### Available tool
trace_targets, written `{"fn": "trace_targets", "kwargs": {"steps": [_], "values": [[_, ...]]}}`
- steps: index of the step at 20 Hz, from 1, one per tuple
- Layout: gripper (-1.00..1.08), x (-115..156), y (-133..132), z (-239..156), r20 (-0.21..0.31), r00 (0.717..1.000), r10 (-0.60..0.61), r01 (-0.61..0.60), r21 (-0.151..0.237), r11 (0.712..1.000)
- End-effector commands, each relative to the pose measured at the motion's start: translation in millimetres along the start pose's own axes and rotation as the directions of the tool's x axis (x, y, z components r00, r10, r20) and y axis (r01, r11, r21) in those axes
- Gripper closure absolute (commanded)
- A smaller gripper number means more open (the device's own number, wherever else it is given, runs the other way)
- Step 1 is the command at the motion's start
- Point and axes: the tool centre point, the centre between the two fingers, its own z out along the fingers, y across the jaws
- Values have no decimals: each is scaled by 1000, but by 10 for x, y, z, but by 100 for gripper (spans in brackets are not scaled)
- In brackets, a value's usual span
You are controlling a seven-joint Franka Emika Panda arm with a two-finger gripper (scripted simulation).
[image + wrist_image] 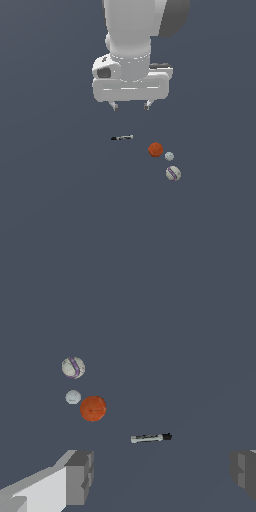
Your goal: Pick up a designated object from a clutter of objects.
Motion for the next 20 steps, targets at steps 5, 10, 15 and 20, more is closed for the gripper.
{"fn": "trace_targets", "kwargs": {"steps": [5, 10, 15, 20], "values": [[-92, 32, -15, -43, -13, 1000, -5, 5, -2, 1000], [-92, 108, -51, -150, -44, 999, -19, 19, -6, 1000], [-92, 109, -52, -146, -43, 999, -17, 17, -6, 1000], [-92, 141, -78, -113, -43, 999, 6, -6, -5, 1000]]}}
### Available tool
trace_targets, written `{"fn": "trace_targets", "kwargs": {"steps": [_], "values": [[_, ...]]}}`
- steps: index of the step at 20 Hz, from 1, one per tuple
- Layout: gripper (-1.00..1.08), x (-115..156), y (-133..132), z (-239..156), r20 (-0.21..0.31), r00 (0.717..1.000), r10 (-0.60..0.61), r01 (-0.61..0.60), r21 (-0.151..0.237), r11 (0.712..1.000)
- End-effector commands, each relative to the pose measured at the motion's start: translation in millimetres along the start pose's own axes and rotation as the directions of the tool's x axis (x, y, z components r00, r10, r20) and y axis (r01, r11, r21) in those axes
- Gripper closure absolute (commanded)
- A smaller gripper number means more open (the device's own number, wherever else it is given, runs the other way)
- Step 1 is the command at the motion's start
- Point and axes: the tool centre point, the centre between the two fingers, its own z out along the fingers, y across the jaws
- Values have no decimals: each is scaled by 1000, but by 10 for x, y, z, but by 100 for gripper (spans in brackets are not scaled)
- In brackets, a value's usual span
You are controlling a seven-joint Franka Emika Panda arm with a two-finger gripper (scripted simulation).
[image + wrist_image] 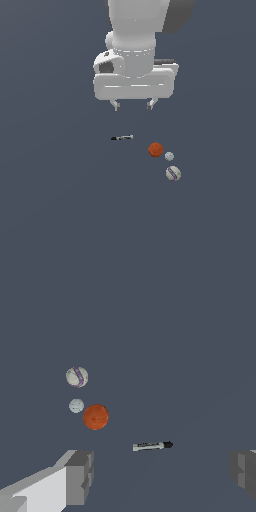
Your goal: Pick up a designated object from a clutter of objects.
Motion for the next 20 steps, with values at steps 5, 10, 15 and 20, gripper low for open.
{"fn": "trace_targets", "kwargs": {"steps": [5, 10, 15, 20], "values": [[-92, 65, -62, 91, 4, 998, 55, -55, 1, 998], [-92, 146, -143, 207, 8, 992, 125, -125, 1, 992], [-92, 247, -256, 370, 14, 976, 218, -218, -1, 976], [-92, 350, -386, 559, 20, 948, 318, -318, -4, 948]]}}
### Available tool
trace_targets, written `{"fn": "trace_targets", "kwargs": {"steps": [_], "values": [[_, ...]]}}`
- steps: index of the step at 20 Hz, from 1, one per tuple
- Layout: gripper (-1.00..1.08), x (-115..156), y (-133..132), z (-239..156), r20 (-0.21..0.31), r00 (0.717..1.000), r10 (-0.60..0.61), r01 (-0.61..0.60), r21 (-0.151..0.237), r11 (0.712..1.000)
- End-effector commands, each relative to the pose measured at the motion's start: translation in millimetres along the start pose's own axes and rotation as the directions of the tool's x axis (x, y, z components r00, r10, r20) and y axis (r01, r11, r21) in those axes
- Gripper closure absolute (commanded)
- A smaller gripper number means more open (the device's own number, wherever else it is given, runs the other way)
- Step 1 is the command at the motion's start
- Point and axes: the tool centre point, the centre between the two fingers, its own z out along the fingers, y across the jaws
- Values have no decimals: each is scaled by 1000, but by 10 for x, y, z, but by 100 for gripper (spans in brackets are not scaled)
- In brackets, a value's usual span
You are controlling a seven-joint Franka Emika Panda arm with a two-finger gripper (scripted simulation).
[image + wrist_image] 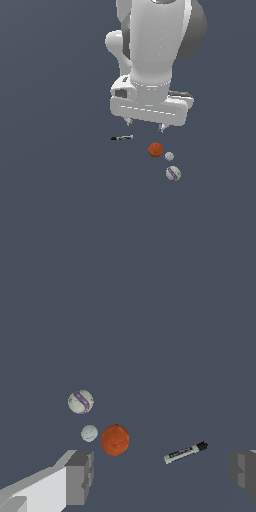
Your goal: Pick up a designated object from a clutter of objects.
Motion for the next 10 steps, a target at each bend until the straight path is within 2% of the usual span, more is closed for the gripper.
{"fn": "trace_targets", "kwargs": {"steps": [1, 10], "values": [[-92, 31, -79, 96, 3, 999, 53, -53, -1, 999], [-92, 113, -361, 457, 12, 971, 239, -239, -9, 971]]}}
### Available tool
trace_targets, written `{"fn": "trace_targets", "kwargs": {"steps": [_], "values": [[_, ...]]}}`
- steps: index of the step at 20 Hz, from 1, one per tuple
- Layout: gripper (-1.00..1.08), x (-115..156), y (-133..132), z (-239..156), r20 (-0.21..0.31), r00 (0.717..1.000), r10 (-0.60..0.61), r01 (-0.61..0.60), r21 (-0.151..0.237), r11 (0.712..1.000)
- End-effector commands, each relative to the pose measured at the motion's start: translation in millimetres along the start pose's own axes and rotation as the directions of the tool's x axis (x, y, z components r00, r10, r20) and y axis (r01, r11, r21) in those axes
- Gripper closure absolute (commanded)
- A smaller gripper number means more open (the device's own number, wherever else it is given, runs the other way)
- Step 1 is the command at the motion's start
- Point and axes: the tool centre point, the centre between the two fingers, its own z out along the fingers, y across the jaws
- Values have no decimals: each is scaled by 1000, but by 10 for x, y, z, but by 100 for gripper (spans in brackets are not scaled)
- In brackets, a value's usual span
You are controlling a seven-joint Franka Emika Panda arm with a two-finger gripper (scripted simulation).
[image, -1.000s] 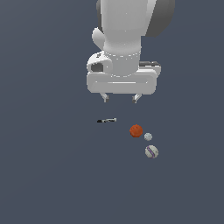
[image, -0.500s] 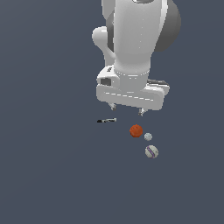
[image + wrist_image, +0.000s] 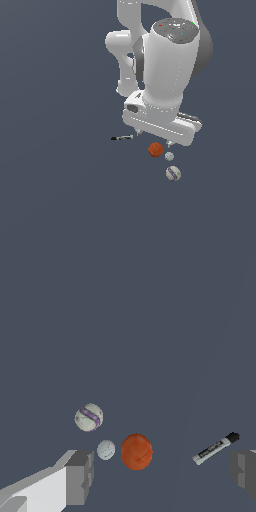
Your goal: Pick up a designated object from a clutter of objects.
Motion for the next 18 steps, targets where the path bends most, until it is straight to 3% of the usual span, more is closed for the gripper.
{"fn": "trace_targets", "kwargs": {"steps": [1, 9, 18], "values": [[-92, 3, -83, 104, 2, 999, 53, -53, -2, 999], [-92, -10, -337, 445, 7, 976, 218, -218, -12, 976], [-92, -63, -610, 850, 7, 919, 395, -395, -25, 918]]}}
